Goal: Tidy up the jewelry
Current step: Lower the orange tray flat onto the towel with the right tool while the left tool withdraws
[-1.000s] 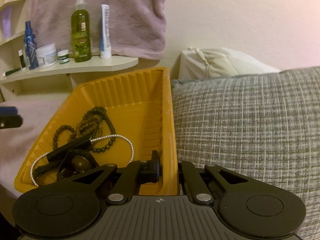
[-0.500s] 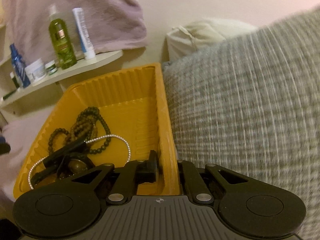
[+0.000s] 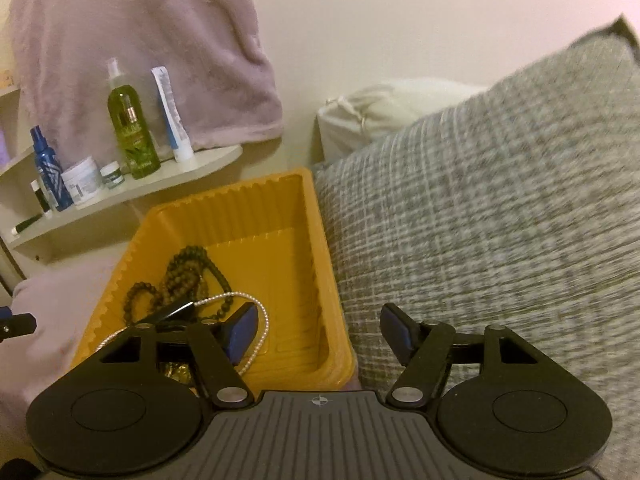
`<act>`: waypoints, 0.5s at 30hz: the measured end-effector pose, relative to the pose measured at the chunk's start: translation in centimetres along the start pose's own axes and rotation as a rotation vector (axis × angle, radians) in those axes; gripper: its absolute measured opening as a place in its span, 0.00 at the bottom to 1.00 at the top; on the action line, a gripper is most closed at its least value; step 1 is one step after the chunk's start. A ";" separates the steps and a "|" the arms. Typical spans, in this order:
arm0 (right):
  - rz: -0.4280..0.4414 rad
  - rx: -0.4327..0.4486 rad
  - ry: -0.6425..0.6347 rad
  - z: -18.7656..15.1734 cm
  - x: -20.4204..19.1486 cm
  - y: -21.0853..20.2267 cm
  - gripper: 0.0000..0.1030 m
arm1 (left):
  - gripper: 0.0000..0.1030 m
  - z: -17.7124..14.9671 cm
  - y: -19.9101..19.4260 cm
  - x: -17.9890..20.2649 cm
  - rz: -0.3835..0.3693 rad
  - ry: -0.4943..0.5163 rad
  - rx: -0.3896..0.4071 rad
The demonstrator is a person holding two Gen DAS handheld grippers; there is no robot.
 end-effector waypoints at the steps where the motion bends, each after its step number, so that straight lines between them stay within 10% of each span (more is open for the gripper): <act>1: -0.015 -0.003 -0.008 0.1 -0.5 -0.7 0.70 | 0.95 0.0 -0.2 0.0 0.004 -0.005 -0.002; 15: 0.079 -0.199 -0.092 -4.8 -10.4 -4.7 0.81 | 0.99 -2.9 -5.6 -1.3 0.082 -0.101 -0.055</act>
Point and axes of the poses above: each gripper's, at about its wrist camera, not at the fingertips, and y roughly the way its jaws point, x to its right, z to its top, the point moved 7 cm from there along y, roughly the way its jaws point, and after that the axes turned 8 degrees about y, right-handed, at the moved point
